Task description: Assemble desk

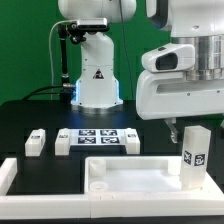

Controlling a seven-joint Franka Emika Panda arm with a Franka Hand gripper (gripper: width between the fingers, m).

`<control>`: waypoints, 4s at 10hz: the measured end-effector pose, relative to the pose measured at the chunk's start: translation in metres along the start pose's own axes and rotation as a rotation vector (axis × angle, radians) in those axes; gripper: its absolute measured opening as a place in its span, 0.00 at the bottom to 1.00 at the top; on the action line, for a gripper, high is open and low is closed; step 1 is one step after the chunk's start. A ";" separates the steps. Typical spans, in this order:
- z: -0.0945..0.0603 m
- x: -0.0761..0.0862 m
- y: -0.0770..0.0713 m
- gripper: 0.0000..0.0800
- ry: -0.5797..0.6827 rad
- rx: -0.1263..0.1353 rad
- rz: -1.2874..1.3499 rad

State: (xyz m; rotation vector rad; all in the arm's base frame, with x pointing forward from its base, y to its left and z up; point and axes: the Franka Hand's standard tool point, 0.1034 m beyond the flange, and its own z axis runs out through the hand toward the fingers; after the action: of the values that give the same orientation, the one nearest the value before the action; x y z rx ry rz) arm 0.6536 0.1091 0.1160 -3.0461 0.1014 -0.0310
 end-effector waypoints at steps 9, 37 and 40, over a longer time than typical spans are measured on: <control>0.001 0.001 0.010 0.37 0.003 0.038 0.985; -0.002 0.003 0.006 0.38 0.032 0.044 0.763; -0.004 -0.013 0.035 0.38 0.110 0.127 1.163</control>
Offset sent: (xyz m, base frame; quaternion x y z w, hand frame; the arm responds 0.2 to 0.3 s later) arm -0.0070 -0.0114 -0.0023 -0.0260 0.0343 0.1704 0.9844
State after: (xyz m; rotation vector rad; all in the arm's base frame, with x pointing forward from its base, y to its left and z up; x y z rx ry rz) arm 0.6383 0.0745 0.1166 -2.3889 1.7040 -0.1073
